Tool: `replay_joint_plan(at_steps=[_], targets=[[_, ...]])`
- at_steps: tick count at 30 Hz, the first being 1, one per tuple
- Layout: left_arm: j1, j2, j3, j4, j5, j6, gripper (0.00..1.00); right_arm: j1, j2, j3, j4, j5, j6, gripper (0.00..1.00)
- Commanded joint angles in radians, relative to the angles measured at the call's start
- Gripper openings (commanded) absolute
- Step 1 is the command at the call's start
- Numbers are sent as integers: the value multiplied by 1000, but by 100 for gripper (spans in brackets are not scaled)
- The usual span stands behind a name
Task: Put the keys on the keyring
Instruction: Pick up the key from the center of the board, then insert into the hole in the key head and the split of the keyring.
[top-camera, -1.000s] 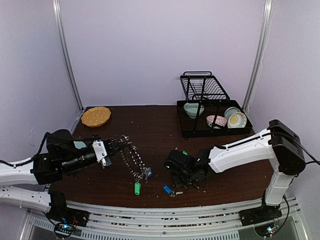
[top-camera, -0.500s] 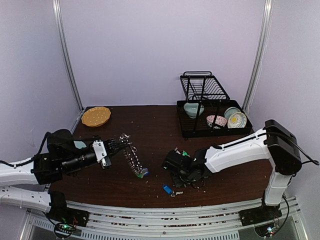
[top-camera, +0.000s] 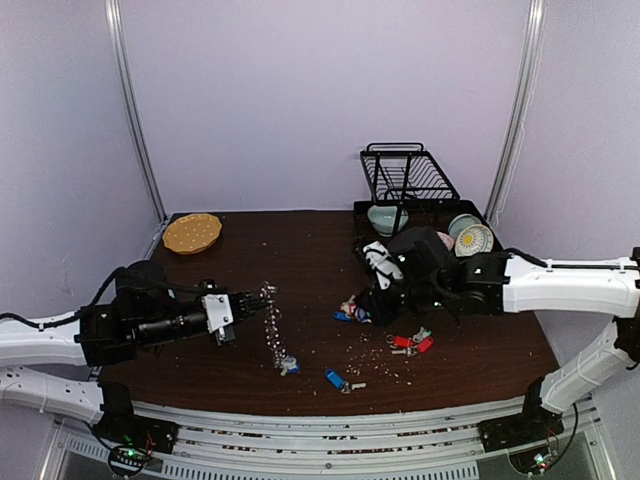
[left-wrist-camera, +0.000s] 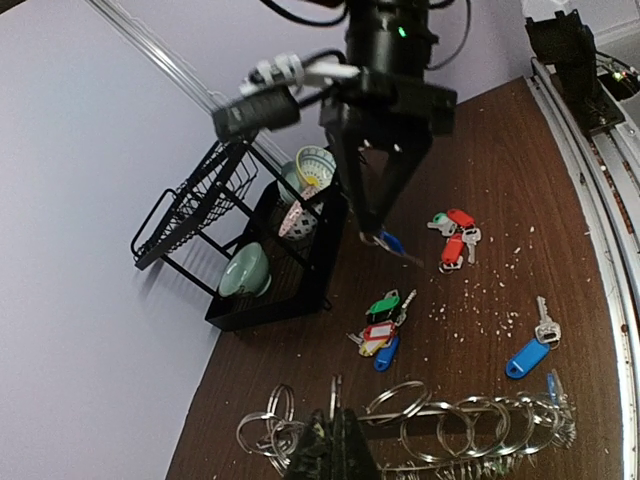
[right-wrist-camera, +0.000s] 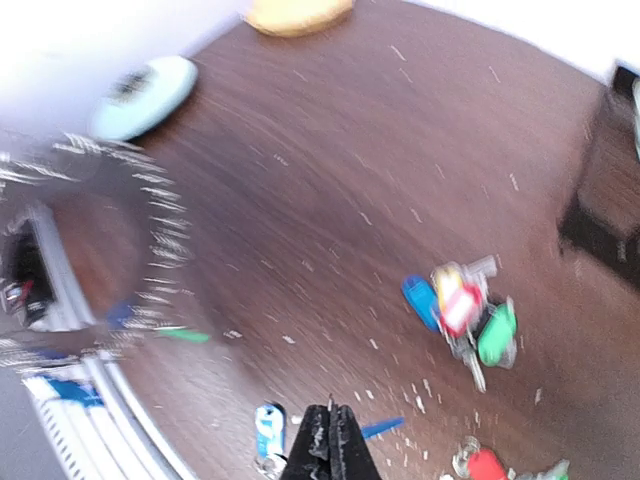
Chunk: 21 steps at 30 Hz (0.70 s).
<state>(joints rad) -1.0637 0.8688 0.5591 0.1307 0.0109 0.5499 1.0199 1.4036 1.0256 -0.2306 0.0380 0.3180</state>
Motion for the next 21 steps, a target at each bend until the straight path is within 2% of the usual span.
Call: replay_joint_plan(at_steps=[1,6,9,12,17,21], targets=[[7,24,74,33,30,22,0,-22,-94,-20,117,-349,-170,0],[0,40,95,52,59,41,0,4,-69,88,67,-501,-252,0],[-26,77,118,58,24,74,0,38,-40,141,66,-543,-299,0],[-67,101,115,110,-42,127,0,55,-42,142,109,-554,-330,0],[-83,120,104,171,-53,191,0,90,-33,144,158,-578,-374,0],[-84,134,117,181,-55,200,0,103,-32,128,189,-513,-392,0]])
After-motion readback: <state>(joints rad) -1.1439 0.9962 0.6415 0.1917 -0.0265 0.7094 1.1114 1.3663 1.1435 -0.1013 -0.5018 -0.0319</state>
